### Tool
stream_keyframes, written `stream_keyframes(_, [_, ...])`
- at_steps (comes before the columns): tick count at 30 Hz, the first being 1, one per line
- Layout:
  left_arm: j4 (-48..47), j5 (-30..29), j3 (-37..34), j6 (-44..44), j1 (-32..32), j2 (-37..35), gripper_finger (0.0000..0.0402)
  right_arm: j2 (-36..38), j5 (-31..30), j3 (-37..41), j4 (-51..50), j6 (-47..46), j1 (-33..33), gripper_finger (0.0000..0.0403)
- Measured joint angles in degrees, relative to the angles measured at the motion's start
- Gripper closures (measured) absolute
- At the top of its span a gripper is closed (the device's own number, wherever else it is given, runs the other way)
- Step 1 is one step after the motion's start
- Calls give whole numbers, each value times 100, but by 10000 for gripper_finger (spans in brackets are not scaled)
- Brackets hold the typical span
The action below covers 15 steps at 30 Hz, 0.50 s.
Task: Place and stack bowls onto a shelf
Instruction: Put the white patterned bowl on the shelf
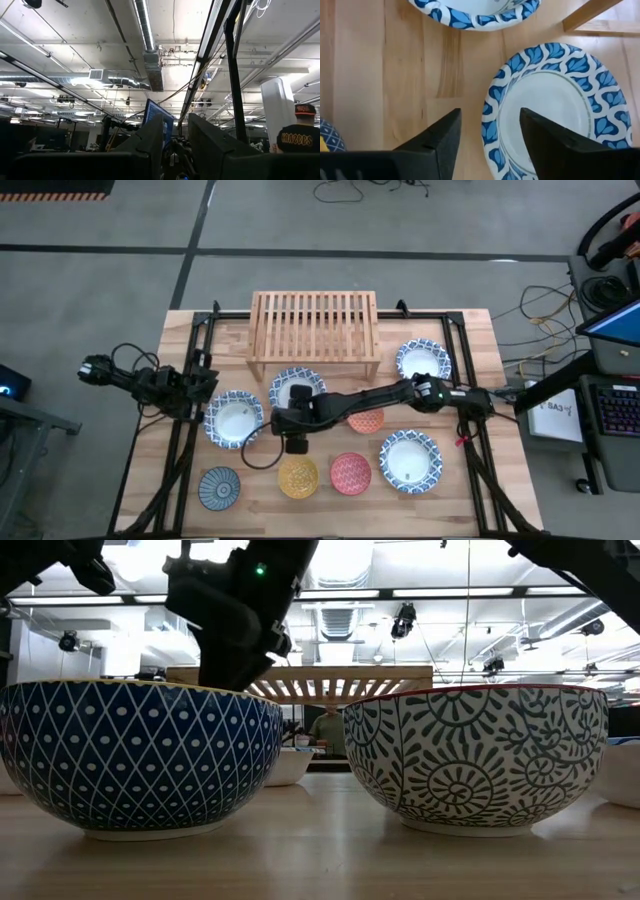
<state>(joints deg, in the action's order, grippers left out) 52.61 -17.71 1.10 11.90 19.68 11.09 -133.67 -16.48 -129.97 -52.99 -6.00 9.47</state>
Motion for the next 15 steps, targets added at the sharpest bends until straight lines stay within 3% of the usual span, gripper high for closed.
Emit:
stream_keyframes(8, [6,-291,0,120,-2,0,326,-9,21,103,97,-817,-64,196])
stream_keyframes(15, [-7,-291,0,262,-2,4,326,-9,1,191,144,-724,-74,163])
